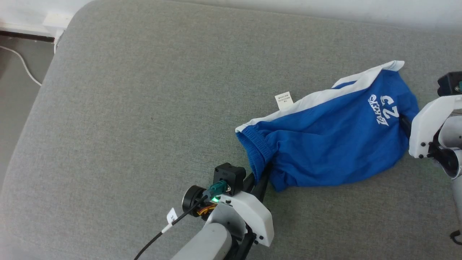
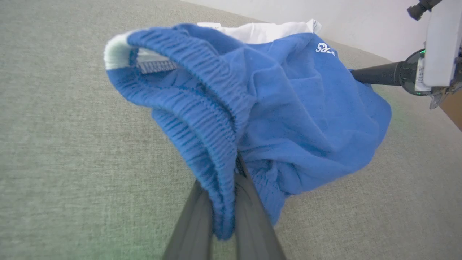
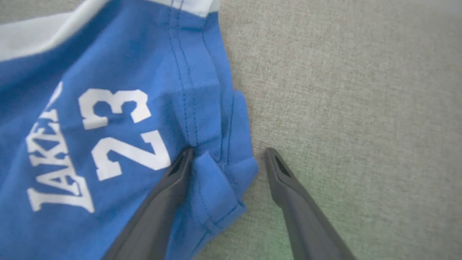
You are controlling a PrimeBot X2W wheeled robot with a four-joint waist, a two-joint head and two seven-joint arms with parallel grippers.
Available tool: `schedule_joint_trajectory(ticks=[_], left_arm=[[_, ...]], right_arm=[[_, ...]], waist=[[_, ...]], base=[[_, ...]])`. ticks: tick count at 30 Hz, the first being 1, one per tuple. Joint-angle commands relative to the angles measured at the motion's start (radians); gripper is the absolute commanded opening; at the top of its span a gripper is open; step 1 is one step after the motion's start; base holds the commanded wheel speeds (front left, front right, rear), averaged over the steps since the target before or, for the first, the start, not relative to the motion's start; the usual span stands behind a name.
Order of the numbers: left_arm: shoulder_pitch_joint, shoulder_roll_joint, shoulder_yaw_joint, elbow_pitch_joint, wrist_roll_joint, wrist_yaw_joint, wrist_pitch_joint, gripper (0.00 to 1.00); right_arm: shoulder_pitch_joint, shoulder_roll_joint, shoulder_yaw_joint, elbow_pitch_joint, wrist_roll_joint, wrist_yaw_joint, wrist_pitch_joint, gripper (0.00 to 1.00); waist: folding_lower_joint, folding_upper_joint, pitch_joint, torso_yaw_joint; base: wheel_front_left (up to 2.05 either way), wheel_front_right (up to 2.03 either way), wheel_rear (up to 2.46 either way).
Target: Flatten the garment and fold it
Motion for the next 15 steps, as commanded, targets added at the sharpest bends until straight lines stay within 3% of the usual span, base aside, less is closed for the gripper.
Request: schedule_joint_trajectory(ticks=[1, 2, 15], left_arm=[[-0.006, 0.007, -0.004, -0.004, 0.002, 0.008, 0.003, 0.00], [-0.008, 0.007, -0.004, -0.003, 0.003, 0.010, 0.002, 0.00], [0.021, 0.051, 0.037, 0.027, -0.032, 0.023, -0.016, 0.00]], right_arm=[[0.021, 0.008, 0.031, 0.047, 0.003, -0.001, 0.004, 0.49], [0.019, 0.003, 0.042, 0.058, 0.009, -0.001, -0.003, 0.00], [0.063, -0.026, 0.071, 0.064, 0.136, -0.001, -0.104, 0.00]], waist=[[0.0000, 0.0000, 0.006, 0.002], [0.0000, 0.0000, 0.006, 0.002], [0.0000, 0.0000, -0.112, -0.052]], base=[[0.00, 0.00, 0.00], [0.00, 0.00, 0.00], [0.00, 0.00, 0.00]])
